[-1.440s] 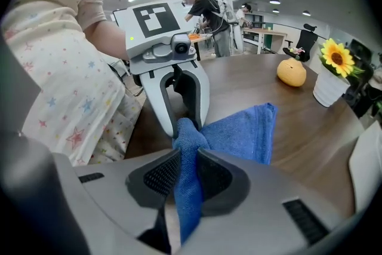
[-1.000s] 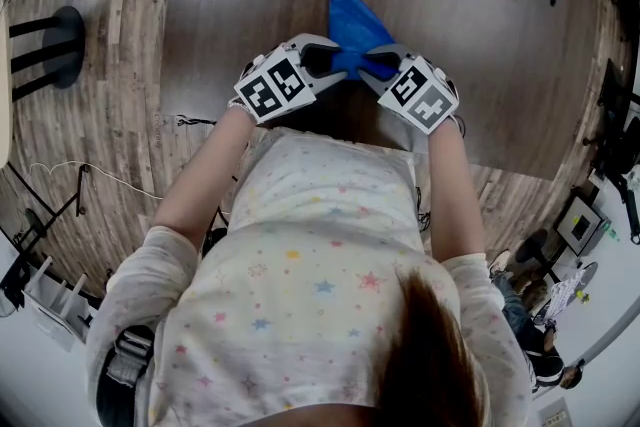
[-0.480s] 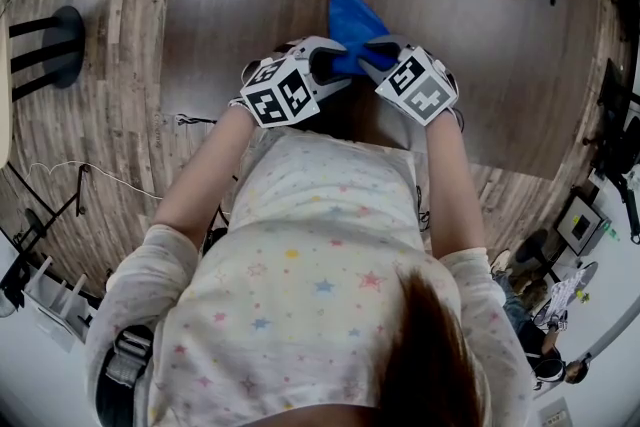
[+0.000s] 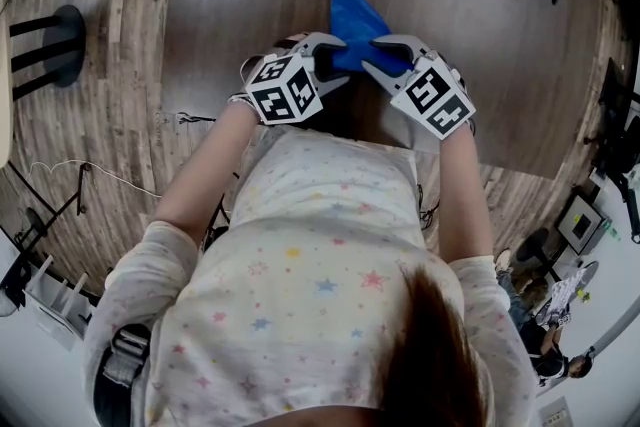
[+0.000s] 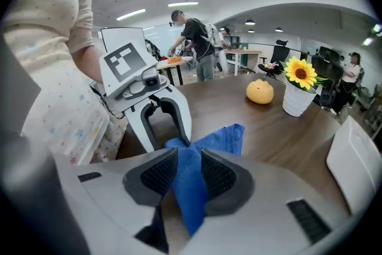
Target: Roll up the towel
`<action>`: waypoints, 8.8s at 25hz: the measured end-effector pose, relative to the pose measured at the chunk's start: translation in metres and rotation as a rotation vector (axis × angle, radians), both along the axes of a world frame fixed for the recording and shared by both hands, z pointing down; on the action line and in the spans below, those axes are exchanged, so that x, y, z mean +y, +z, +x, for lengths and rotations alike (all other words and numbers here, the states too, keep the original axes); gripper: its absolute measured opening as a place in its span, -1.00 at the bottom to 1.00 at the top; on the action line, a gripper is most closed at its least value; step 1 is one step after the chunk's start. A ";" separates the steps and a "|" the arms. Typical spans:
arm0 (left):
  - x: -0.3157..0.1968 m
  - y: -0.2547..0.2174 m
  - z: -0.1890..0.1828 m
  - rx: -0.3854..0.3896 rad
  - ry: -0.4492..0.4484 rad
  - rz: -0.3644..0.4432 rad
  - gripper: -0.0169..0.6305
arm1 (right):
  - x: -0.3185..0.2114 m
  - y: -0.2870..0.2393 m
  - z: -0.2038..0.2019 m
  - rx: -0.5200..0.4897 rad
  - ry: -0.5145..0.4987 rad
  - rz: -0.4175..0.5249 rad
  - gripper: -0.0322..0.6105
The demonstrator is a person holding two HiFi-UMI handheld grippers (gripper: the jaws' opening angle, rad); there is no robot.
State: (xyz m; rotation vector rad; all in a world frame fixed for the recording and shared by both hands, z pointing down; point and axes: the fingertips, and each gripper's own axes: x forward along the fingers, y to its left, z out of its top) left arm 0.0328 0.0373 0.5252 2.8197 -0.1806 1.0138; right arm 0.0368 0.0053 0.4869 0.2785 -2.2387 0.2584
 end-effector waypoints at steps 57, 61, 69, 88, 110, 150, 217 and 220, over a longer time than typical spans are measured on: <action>-0.018 -0.024 -0.011 0.118 -0.129 -0.012 -0.45 | -0.015 0.029 0.005 0.149 -0.024 0.031 -0.51; -0.015 -0.012 -0.011 0.077 -0.103 -0.011 -0.44 | -0.019 0.032 0.002 0.152 -0.014 0.031 -0.53; -0.018 -0.003 -0.011 0.007 -0.075 0.019 -0.37 | -0.019 0.008 0.000 0.080 -0.005 0.082 -0.39; -0.032 0.009 -0.011 -0.044 -0.086 0.053 -0.34 | -0.003 0.045 0.010 0.234 -0.159 0.125 -0.38; 0.016 0.006 -0.010 0.010 0.019 -0.089 -0.45 | 0.050 0.043 0.014 0.223 -0.197 -0.056 -0.50; -0.014 -0.001 -0.003 0.001 -0.086 -0.070 -0.45 | 0.015 0.008 0.004 0.106 -0.059 0.046 -0.52; -0.021 -0.009 -0.015 -0.018 -0.174 0.008 -0.52 | -0.006 0.021 -0.023 0.209 -0.108 0.174 -0.57; -0.026 -0.008 -0.016 -0.032 -0.176 0.017 -0.52 | -0.006 0.014 -0.020 0.187 -0.099 0.164 -0.57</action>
